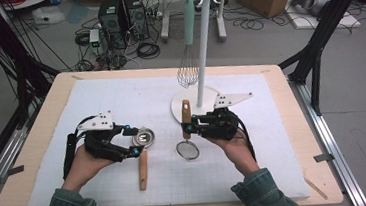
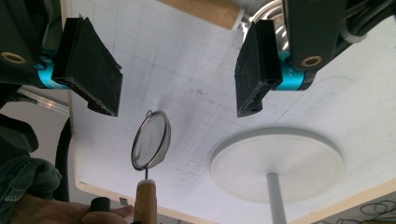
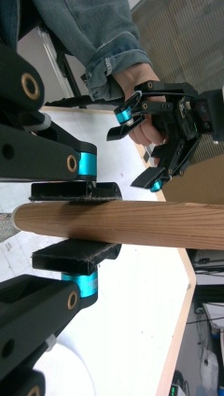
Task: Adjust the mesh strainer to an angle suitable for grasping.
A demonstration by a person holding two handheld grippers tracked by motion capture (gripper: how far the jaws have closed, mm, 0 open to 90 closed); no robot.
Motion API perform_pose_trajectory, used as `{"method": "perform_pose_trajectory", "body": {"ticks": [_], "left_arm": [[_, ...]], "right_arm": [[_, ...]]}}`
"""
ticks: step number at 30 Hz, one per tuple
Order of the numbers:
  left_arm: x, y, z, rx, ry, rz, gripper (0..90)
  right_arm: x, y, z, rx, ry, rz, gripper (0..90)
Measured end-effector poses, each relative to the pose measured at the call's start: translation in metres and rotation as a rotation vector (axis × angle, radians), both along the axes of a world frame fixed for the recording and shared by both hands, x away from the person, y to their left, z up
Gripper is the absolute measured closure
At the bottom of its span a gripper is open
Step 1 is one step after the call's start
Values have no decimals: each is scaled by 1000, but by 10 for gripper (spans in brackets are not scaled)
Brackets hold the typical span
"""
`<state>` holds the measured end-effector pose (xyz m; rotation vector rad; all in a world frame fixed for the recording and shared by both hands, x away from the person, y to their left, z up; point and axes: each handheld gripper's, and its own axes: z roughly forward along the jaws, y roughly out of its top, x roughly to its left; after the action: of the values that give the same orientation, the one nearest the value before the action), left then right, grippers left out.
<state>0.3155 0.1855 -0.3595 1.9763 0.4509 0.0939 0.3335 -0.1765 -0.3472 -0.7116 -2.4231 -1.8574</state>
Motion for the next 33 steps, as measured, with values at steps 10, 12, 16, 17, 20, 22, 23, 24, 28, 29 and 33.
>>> {"method": "perform_pose_trajectory", "body": {"ticks": [10,12,16,17,20,22,23,24,28,29,33], "left_arm": [[-7,21,-5,-3,-21,55,287],[-8,24,-6,0,-23,63,281],[-11,28,-9,2,-28,85,274],[-12,29,-9,0,-29,87,272],[-13,32,-11,-3,-30,102,262],[-12,34,-12,7,-26,114,248],[-12,35,-13,10,-27,117,245],[-12,36,-13,11,-26,121,240],[-12,41,-15,20,-30,136,229],[-11,42,-16,17,-29,144,224],[-10,46,-19,14,-20,166,186]], "right_arm": [[9,-13,9,-15,2,-15,723],[10,-16,12,-17,3,-15,722],[13,-18,22,-21,-4,-10,722],[13,-19,25,-23,-3,-8,722],[16,-20,32,-27,-12,-4,722],[17,-20,36,-33,-19,-1,722],[18,-20,38,-36,-23,-1,722],[18,-20,40,-41,-23,-1,722],[22,-20,46,-49,-31,1,722],[23,-20,48,-53,-32,0,722],[28,-22,56,-48,-43,4,722]]}}
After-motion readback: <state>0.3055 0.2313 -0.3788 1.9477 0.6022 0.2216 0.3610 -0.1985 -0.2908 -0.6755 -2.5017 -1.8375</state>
